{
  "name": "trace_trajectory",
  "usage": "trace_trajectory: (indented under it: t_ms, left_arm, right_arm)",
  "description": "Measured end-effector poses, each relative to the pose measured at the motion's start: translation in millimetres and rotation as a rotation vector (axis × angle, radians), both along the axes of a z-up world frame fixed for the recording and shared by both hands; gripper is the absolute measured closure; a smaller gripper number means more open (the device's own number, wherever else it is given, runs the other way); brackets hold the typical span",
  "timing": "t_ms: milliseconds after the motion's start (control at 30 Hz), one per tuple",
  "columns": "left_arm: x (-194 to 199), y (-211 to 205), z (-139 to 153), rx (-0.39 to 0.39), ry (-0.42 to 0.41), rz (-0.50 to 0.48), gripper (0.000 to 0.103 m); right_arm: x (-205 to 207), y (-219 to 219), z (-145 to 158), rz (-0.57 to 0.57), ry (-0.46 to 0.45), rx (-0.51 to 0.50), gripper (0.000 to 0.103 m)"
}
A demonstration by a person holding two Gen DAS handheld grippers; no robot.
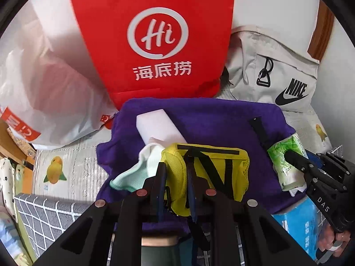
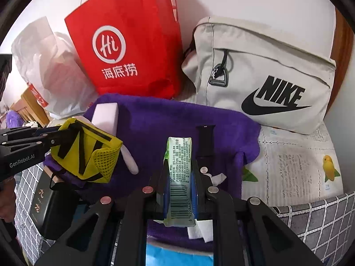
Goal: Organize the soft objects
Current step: 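Carry the packet and yellow pouch over the purple towel with both tools, then release the packet with the right tool while the left tool releases the yellow pouch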
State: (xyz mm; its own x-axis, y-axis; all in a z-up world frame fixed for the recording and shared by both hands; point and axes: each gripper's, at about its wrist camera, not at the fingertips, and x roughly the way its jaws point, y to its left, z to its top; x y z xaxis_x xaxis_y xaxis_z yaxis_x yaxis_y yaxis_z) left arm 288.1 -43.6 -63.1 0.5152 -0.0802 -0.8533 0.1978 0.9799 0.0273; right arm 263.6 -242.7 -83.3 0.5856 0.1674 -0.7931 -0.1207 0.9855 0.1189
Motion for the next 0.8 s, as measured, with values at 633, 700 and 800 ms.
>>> trace_trajectory:
  t_ms: [633, 700, 800]
  left_arm:
    - [22.0, -23.9, -26.8, 0.096, 0.034, -0.024, 0.085]
    - [22.2, -25.4, -26.7, 0.100, 0.032, -0.024, 0.085]
    - [20.4, -25.6, -24.3, 0.090, 0.031, -0.037, 0.083]
  right_arm:
    - [19.0, 3.2, -25.8, 0.042, 0.095, 0.000, 0.087]
    - [19.3, 3.3, -26.1, 0.047, 0.097, 0.003, 0.087]
    - [20.1, 4.0, -26.2, 0.049, 0.093, 0.012, 0.086]
